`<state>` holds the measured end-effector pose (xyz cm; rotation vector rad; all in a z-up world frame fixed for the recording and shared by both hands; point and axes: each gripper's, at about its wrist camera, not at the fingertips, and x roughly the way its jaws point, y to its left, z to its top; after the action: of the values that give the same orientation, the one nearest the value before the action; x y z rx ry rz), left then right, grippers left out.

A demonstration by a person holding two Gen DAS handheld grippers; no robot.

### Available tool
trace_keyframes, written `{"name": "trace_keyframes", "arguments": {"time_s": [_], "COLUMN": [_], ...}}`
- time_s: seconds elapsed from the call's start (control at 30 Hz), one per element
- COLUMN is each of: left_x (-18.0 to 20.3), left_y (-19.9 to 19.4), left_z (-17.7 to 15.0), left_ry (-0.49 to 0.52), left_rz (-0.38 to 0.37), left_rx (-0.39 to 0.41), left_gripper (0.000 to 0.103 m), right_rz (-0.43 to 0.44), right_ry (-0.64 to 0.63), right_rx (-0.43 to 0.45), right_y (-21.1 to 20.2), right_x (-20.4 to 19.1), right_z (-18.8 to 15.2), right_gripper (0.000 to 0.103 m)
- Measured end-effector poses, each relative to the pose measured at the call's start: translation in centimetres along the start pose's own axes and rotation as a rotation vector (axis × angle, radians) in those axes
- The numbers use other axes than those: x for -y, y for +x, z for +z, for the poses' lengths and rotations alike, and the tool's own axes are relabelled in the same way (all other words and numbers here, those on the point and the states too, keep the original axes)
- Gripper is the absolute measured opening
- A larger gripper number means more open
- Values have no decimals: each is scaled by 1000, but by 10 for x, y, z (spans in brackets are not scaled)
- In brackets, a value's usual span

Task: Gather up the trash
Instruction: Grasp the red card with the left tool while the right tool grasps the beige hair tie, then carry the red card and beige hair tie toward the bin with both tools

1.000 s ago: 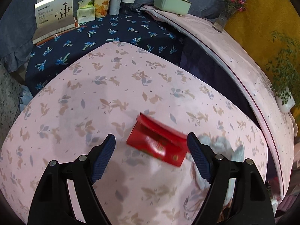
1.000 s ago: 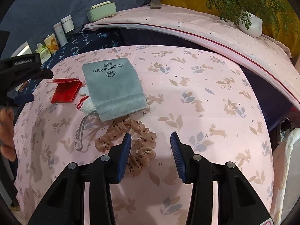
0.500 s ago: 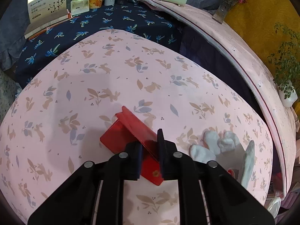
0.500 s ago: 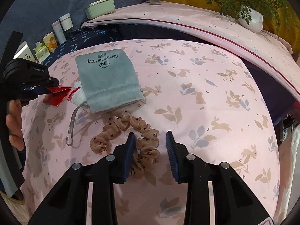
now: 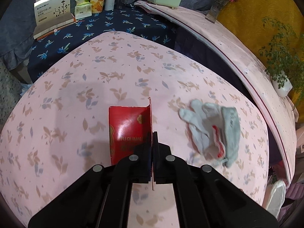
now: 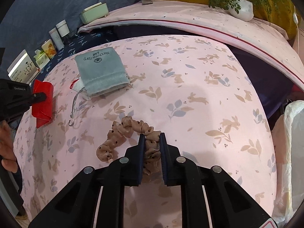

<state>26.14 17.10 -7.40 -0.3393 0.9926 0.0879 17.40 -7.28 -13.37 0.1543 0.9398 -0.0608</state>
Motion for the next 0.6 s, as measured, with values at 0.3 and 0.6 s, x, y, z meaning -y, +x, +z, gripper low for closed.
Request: {"name": "trace_keyframes", "arguments": {"time_s": [0.3,0.6], "left_x": [33,87], "left_y": [-38,-66], "left_z": [-50,-97], "left_ry": [83,214], "left_rz": [-53,-102], "left_rx": [-8,-30], "left_gripper": [0,0], "right_rz": [-2,-12], "right_ry": [23,66], "right_rx": [53,110], "right_y": [-38,-80], "right_x": [16,47], "right_z": [-11,-19], "right_gripper": [14,14]}}
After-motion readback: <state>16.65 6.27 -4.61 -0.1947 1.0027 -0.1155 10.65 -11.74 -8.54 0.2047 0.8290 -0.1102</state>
